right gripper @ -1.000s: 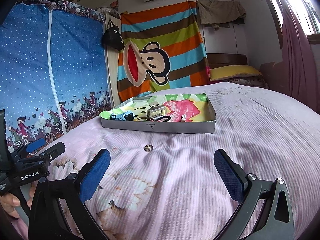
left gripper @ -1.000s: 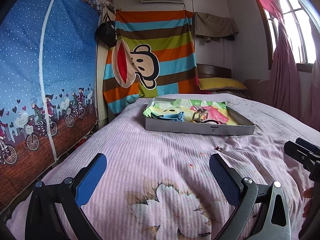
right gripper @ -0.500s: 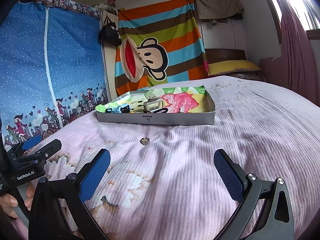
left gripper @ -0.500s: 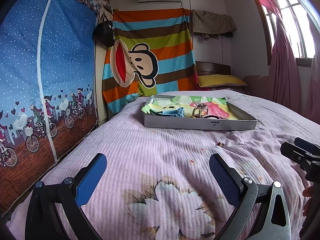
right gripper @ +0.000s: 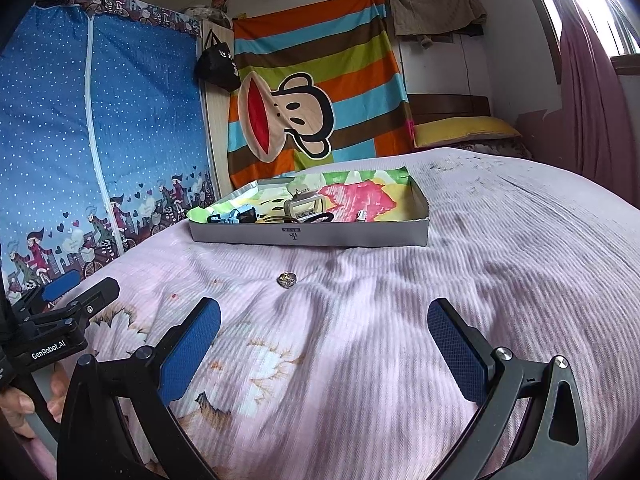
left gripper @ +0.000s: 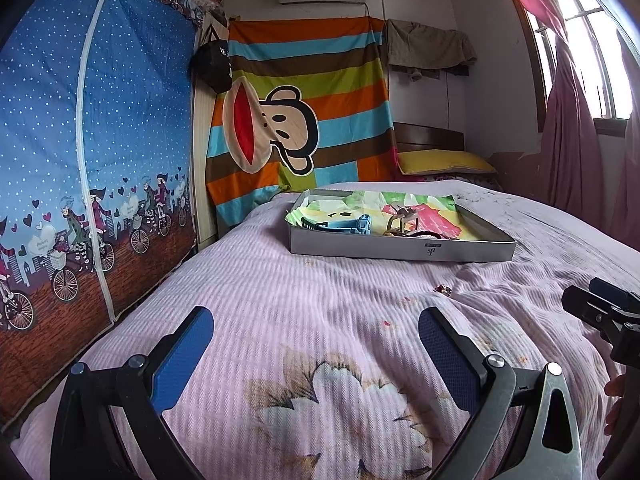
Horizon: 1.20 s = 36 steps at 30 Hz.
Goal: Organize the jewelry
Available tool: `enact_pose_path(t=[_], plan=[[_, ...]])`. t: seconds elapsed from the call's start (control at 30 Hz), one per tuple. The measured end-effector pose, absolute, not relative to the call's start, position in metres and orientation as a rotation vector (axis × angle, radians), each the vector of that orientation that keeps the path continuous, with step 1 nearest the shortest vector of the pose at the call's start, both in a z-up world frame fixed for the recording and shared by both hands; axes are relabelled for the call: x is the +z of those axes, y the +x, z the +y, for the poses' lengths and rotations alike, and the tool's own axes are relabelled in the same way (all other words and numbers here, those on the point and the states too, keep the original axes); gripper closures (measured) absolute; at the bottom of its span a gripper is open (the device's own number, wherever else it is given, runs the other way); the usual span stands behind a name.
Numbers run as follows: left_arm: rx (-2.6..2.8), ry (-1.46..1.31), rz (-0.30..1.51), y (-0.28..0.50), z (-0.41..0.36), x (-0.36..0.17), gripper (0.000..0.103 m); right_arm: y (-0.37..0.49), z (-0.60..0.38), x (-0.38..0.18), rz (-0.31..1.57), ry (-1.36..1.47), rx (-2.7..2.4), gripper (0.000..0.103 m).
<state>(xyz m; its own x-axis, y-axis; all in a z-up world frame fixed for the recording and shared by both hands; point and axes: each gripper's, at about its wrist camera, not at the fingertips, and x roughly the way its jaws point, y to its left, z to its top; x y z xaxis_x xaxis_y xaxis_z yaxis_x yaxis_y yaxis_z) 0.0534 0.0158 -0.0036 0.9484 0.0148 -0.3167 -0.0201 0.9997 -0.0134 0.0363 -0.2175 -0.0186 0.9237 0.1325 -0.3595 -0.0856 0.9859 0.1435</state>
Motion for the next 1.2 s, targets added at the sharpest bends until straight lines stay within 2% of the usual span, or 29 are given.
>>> enact_pose_path(t=[1.2], plan=[[0.031,-0.043,0.320,0.0580,0.0186,-0.0013,0.000,0.0452,-0.2142,-0.0156,0.370,0.138,0.116,0.001]])
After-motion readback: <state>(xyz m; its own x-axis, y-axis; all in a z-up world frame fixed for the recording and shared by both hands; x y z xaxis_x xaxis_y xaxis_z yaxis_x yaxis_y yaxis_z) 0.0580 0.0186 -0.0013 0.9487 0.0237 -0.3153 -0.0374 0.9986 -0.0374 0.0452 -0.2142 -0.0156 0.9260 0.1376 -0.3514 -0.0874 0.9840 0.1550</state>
